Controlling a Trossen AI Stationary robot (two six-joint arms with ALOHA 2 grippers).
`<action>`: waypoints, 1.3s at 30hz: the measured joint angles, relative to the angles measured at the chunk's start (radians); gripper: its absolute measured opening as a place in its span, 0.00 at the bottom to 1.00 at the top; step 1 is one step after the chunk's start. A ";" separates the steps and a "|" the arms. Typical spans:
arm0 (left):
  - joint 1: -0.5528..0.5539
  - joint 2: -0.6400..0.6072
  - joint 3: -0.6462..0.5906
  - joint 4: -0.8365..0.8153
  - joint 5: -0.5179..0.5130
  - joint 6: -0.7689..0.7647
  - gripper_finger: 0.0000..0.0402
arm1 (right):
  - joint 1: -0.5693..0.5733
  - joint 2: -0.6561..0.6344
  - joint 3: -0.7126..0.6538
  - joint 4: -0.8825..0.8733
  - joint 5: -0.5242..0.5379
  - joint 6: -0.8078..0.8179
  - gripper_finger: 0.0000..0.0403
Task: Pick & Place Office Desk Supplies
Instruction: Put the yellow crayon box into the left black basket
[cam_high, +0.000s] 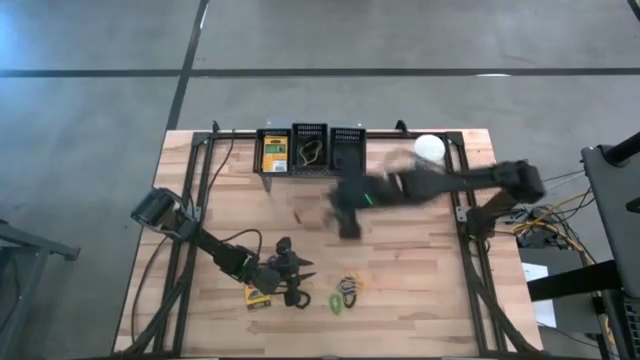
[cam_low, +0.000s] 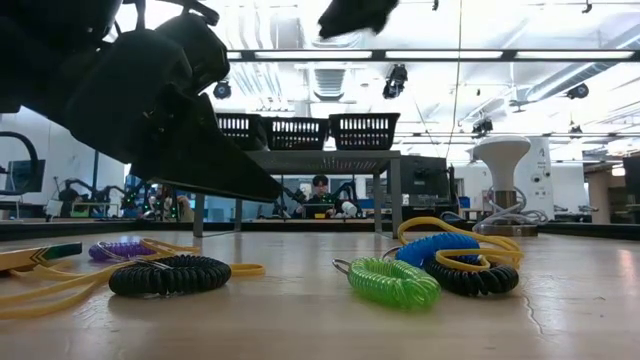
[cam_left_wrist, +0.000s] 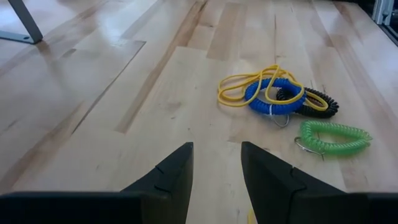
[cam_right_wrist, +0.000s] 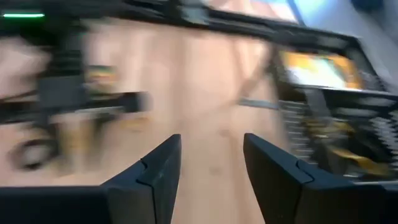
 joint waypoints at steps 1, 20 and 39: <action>0.000 0.000 0.000 0.000 0.001 -0.005 0.35 | 0.053 -0.029 -0.065 0.049 0.019 0.019 0.42; -0.293 -0.175 0.479 -1.295 0.250 -0.450 0.29 | 0.504 0.040 -0.738 1.004 0.199 0.042 0.37; -0.451 -0.064 0.313 -1.202 0.202 -0.511 0.29 | 0.499 0.036 -0.726 1.007 0.200 0.037 0.32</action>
